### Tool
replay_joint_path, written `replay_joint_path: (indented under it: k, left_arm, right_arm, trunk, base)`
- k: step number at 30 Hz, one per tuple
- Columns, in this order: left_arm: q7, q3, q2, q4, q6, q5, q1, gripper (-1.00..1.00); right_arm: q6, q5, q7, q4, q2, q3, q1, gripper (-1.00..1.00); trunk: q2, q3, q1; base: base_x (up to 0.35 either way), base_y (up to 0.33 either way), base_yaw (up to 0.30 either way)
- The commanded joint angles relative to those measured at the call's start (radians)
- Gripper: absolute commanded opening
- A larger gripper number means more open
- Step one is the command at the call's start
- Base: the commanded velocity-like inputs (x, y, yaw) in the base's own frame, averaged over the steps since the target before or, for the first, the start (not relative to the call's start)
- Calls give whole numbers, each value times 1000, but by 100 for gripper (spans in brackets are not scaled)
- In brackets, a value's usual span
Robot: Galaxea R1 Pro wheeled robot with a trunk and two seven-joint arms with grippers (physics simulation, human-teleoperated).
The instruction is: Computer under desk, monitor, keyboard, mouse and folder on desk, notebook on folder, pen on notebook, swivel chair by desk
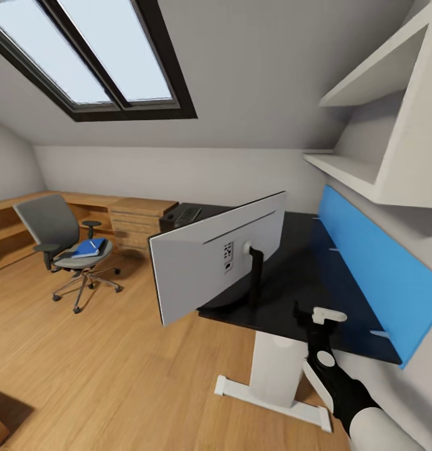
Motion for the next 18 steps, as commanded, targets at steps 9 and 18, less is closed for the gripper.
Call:
replay_joint_path:
  k: [9, 18]
  left_arm:
    - [2, 2, -3, -1, -2, -9, 0, 100]
    - [2, 2, -4, -1, -2, -10, 0, 100]
  right_arm:
    - [16, -9, 54, -5, 0, 85, -1, 100]
    - [22, -8, 80, -25, 15, 160, 3, 100]
  trunk:
    - [-1, -1, -1]
    - [-1, -1, -1]
  base:
    - [-291, 0, 0]
    - [-59, 0, 0]
